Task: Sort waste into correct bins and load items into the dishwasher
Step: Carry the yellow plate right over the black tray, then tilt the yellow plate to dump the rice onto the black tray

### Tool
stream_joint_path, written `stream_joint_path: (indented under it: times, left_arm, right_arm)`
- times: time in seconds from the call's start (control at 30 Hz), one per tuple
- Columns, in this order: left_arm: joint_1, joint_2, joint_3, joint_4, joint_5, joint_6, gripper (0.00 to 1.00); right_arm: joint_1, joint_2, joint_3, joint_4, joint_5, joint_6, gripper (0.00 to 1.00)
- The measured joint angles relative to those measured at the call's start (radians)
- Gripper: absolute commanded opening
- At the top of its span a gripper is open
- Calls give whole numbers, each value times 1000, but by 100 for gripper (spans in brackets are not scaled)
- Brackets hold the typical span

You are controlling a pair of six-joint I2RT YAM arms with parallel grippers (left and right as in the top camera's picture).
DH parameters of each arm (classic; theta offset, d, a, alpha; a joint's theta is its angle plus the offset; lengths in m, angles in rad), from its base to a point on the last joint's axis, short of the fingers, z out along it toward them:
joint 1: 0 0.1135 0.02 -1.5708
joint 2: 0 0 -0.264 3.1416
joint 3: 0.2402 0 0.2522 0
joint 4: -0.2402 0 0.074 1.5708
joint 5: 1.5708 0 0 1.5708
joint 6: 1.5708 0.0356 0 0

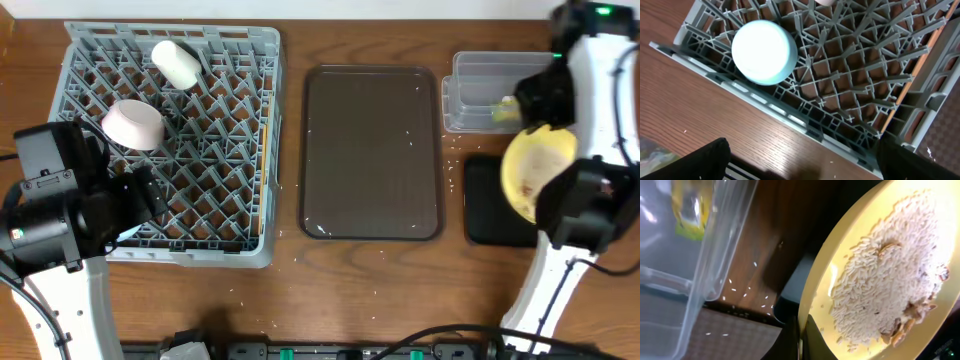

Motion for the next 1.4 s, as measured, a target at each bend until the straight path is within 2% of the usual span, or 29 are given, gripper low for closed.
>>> stream_joint_path:
  times: [0.27, 1.03, 1.4]
  left_arm:
    - [0, 0, 0, 0, 0, 0, 94]
    - [0, 0, 0, 0, 0, 0, 94]
    - [0, 0, 0, 0, 0, 0, 94]
  right_arm:
    - [-108, -70, 2, 6, -124, -60, 2]
    - [-103, -69, -21, 51, -301, -127, 2]
    - [-128, -69, -166, 117, -414, -188, 2]
